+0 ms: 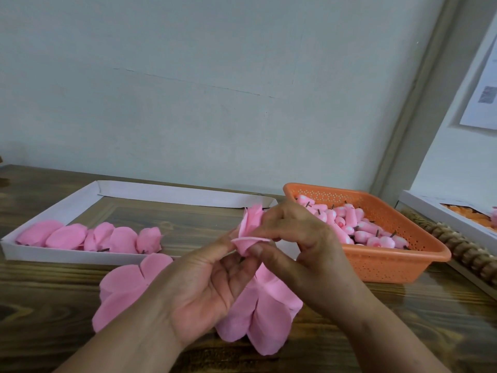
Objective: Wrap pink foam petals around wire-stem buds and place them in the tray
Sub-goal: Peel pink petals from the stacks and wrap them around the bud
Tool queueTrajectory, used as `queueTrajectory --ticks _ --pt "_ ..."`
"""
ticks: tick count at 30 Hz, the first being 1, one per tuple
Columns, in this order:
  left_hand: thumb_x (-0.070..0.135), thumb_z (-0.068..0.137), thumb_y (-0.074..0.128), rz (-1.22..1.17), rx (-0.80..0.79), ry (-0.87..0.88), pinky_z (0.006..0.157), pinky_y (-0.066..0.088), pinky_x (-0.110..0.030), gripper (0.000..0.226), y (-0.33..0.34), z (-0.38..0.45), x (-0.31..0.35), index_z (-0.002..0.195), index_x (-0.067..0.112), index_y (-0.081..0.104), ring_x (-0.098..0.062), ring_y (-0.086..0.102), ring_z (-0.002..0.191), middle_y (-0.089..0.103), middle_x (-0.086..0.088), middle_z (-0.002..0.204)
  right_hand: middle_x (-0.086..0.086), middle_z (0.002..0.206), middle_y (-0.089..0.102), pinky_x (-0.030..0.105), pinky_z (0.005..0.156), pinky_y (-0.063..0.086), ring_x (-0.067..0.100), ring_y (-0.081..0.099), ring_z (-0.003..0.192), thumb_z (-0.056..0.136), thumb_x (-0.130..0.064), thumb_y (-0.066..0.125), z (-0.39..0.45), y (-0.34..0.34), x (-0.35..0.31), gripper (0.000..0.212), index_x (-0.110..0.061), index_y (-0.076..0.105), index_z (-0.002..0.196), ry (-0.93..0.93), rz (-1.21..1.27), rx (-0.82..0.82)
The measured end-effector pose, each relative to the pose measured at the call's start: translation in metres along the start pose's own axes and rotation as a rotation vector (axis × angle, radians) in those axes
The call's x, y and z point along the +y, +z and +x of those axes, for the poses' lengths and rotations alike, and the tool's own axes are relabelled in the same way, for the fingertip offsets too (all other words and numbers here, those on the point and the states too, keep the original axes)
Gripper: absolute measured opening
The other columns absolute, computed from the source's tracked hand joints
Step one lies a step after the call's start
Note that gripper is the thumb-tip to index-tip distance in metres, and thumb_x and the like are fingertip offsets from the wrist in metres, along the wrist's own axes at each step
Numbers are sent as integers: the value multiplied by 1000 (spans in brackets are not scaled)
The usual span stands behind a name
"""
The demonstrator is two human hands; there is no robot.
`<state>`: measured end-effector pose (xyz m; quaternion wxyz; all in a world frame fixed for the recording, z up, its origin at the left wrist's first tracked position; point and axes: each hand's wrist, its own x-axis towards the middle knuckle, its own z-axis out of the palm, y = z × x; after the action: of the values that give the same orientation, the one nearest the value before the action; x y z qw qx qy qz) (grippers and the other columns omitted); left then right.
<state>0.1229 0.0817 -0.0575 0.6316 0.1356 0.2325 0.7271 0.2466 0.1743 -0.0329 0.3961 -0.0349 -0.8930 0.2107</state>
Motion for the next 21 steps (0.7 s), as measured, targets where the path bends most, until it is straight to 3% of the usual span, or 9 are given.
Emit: queueTrajectory --ticks 3,5,8,12,21 --pt "-5 70 63 -7 -14 -22 66 60 -31 30 -1 0 1 99 -9 71 -20 72 71 70 -23 103 -4 81 59 19 72 44 8 55 80 83 -27 63 0 1 -1 15 -16 73 84 31 69 39" --pt "-5 69 64 -5 -16 -26 63 60 -30 33 -1 0 2 102 -9 69 -19 71 69 69 -22 107 -5 79 58 16 72 42 6 54 77 83 -22 65 0 1 -1 13 -11 72 82 34 82 45" --pt "-5 75 61 6 -14 -31 55 59 -28 25 1 -1 2 98 -9 71 -18 70 62 71 -19 94 -1 81 60 17 73 43 6 55 78 81 -13 66 0 0 0 10 -6 72 82 23 57 44" --pt "-4 81 56 25 -15 -26 53 59 -28 19 3 -2 1 78 -6 75 -19 69 58 70 -16 74 1 98 59 29 84 46 12 56 97 79 -25 65 0 -5 -1 20 -7 70 87 -65 -101 85" --pt "-3 70 59 46 9 17 49 57 -28 18 3 -2 0 77 -6 75 -23 71 62 71 -19 77 2 114 55 38 93 43 12 50 114 69 -17 76 -1 -14 1 36 -11 63 102 -105 -233 37"
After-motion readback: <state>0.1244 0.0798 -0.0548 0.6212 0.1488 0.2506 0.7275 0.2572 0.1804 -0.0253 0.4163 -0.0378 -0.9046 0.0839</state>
